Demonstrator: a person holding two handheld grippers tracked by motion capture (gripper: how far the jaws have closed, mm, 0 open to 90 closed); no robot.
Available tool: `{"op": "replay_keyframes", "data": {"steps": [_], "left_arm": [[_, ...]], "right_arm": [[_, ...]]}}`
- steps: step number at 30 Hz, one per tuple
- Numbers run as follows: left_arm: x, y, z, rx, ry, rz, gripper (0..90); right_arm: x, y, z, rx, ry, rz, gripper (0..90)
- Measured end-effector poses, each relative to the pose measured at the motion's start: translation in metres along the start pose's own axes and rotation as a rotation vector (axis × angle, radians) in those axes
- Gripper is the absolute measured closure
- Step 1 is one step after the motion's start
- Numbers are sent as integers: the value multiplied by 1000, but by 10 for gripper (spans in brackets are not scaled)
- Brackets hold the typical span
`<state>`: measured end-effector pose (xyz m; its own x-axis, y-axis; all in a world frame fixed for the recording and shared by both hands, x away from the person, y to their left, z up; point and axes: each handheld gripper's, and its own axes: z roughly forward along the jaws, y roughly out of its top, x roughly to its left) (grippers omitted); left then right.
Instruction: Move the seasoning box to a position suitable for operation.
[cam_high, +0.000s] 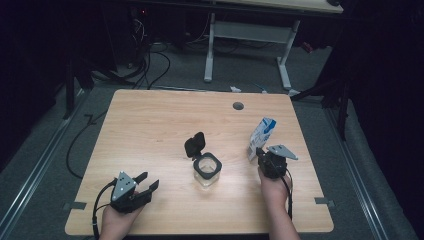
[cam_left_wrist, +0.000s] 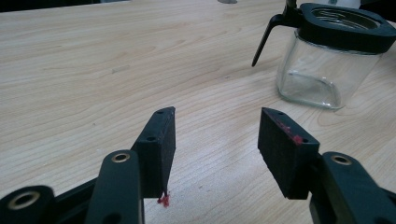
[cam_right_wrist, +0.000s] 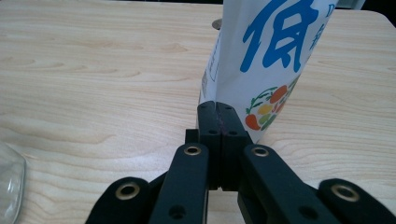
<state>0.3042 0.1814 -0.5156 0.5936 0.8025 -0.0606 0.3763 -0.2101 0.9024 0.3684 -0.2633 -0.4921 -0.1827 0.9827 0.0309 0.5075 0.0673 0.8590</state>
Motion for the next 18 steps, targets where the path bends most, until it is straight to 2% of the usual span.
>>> {"op": "replay_keyframes", "data": {"steps": [4, 18], "left_arm": [[0, 0, 0, 0, 0, 1, 469], [-1, -1, 2, 9, 5, 0, 470]], "right_arm": [[-2, -4, -6, -7, 5, -28, 900], [-14, -36, -52, -46, 63, -29, 900]]}}
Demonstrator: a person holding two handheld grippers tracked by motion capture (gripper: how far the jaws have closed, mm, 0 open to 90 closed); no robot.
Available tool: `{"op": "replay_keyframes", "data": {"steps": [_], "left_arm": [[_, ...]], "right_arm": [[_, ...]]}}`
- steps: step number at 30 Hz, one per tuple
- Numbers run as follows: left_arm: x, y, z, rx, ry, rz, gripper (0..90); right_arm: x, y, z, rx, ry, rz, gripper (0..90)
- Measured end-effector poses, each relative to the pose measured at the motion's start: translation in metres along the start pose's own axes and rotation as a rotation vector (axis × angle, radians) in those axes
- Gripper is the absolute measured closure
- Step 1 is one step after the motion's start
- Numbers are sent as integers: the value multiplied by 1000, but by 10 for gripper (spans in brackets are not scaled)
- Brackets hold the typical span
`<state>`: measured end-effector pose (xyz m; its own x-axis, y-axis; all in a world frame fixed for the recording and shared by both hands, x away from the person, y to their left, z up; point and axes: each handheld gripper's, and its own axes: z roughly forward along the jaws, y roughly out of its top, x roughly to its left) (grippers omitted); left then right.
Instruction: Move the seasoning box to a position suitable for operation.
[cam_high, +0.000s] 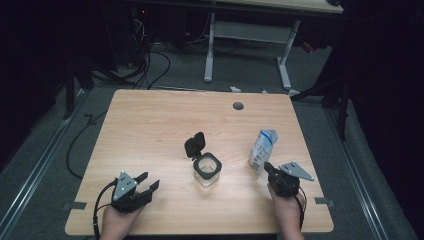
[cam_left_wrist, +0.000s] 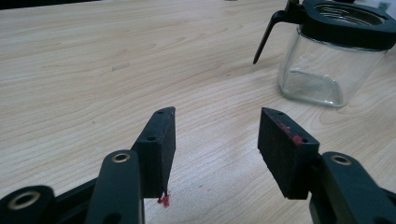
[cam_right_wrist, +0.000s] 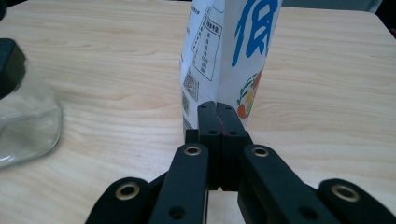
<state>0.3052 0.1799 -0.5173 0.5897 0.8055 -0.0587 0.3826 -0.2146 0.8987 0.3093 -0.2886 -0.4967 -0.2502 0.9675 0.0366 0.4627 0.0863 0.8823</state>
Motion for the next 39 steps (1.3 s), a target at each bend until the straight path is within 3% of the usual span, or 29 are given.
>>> {"op": "replay_keyframes", "data": {"steps": [9, 11, 15, 20, 23, 28, 30, 33, 39], "left_arm": [[1, 0, 0, 2, 4, -4, 470], [1, 0, 0, 0, 4, -3, 470], [1, 0, 0, 4, 4, -1, 470], [2, 0, 0, 6, 13, 3, 464], [4, 0, 0, 5, 11, -7, 464], [4, -1, 0, 13, 17, -6, 464], [3, -1, 0, 12, 20, -2, 464], [1, -1, 0, 17, 23, 4, 464], [-1, -3, 0, 18, 27, 7, 464]], "right_arm": [[-6, -10, -15, -16, 21, 20, 882], [-5, -11, -15, -22, 28, 25, 778], [-6, -13, -12, -23, 32, 33, 657], [-2, -3, -6, -27, 20, 5, 560], [-2, 8, 2, -31, 14, 16, 510], [-5, 0, 9, -52, 24, 68, 495], [-7, -5, 12, -25, 18, 45, 501], [-12, -6, 10, -42, 33, 69, 547], [-9, 0, 3, -99, 33, 44, 589]]}}
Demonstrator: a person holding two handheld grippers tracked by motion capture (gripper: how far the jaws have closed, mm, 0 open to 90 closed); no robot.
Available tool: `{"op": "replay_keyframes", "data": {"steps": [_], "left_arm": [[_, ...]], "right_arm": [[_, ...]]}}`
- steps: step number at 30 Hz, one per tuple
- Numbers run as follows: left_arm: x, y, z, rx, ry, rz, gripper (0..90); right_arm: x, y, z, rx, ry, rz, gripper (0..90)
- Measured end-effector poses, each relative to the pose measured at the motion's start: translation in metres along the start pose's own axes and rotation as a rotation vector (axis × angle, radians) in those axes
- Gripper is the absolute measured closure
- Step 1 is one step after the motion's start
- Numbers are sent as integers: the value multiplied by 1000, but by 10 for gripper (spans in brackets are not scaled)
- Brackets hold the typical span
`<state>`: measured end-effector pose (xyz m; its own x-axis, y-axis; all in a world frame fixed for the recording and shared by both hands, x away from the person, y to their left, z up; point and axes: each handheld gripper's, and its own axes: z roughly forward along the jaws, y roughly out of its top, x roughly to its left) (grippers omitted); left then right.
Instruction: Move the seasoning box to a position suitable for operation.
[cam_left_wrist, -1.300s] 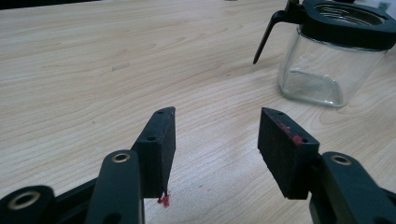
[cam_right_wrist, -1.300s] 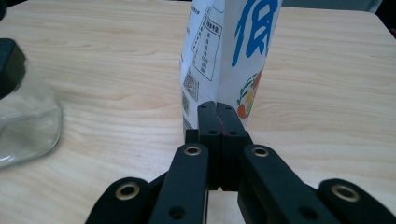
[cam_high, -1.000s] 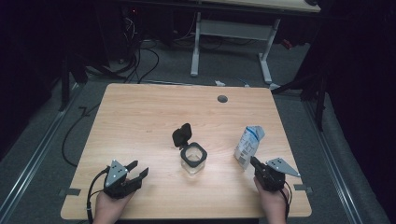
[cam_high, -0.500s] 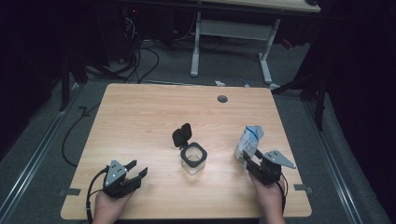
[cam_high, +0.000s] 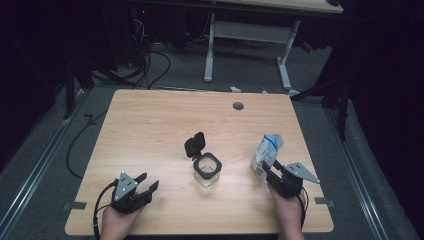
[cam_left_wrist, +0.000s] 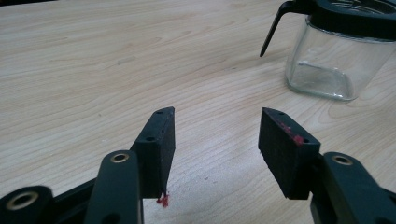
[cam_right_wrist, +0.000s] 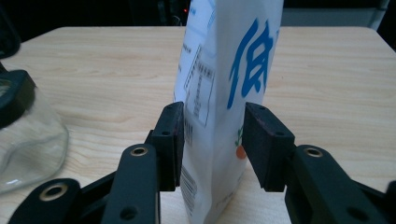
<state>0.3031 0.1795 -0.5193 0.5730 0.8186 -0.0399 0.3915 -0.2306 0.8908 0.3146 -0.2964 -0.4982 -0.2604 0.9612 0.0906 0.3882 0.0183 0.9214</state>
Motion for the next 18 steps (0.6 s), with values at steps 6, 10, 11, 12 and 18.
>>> {"op": "replay_keyframes", "data": {"steps": [6, 10, 11, 12, 18], "left_arm": [[0, -1, 0, 2, -3, -2, 464], [1, -1, 0, 4, -5, -5, 464], [1, -1, 0, 4, -4, -5, 464], [1, -1, 0, 4, -4, -5, 464], [1, -1, 0, 0, -4, -4, 464]], "right_arm": [[2, 3, 6, 13, -2, -3, 511], [0, 2, 10, 18, -4, 10, 495], [0, 2, 11, 18, -4, 7, 499], [0, 2, 11, 18, -5, 7, 508], [1, 1, 10, 16, -14, 2, 598]]}}
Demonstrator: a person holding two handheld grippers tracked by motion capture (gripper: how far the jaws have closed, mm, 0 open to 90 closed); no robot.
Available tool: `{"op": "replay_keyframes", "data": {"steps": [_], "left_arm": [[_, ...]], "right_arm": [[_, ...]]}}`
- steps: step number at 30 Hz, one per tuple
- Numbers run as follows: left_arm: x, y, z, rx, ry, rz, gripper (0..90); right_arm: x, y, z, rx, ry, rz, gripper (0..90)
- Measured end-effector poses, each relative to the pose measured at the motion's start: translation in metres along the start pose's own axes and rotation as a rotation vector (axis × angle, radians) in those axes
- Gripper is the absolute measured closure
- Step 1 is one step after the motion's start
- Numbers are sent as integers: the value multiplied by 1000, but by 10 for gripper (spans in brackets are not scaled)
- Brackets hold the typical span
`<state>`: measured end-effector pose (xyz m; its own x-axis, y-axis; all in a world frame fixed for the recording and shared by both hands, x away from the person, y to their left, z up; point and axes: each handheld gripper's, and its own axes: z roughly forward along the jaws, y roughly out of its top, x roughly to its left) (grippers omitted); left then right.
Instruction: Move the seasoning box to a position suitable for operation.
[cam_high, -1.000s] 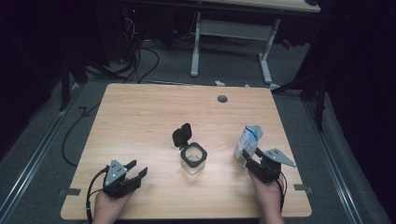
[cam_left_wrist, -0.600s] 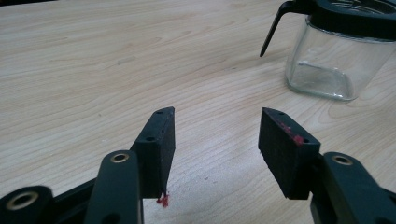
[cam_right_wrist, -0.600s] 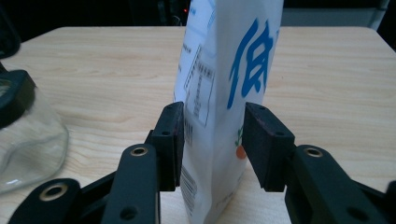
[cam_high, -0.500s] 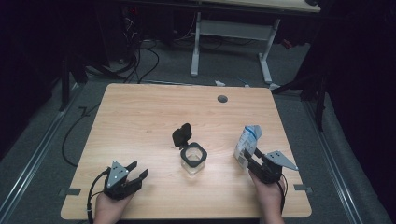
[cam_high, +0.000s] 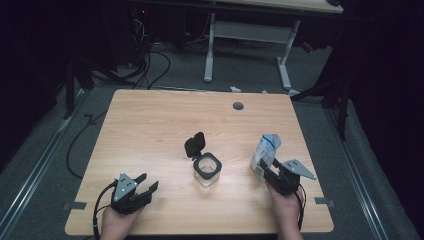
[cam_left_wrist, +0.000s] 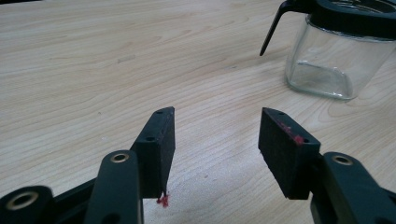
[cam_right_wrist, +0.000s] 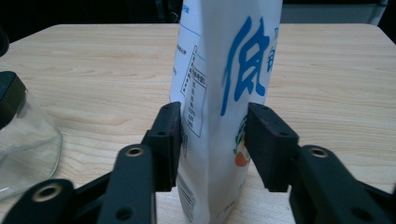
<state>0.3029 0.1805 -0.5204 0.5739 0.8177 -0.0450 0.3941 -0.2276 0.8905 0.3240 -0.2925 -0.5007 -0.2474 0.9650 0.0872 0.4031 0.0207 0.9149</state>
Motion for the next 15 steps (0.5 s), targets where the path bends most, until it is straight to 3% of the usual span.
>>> {"op": "replay_keyframes", "data": {"steps": [10, 15], "left_arm": [[-1, 0, 0, 0, -1, 0, 464], [0, 0, 0, 0, -1, -2, 464]], "right_arm": [[0, -1, -5, -22, -5, -18, 799], [-1, -1, -6, -23, 9, -19, 833]]}}
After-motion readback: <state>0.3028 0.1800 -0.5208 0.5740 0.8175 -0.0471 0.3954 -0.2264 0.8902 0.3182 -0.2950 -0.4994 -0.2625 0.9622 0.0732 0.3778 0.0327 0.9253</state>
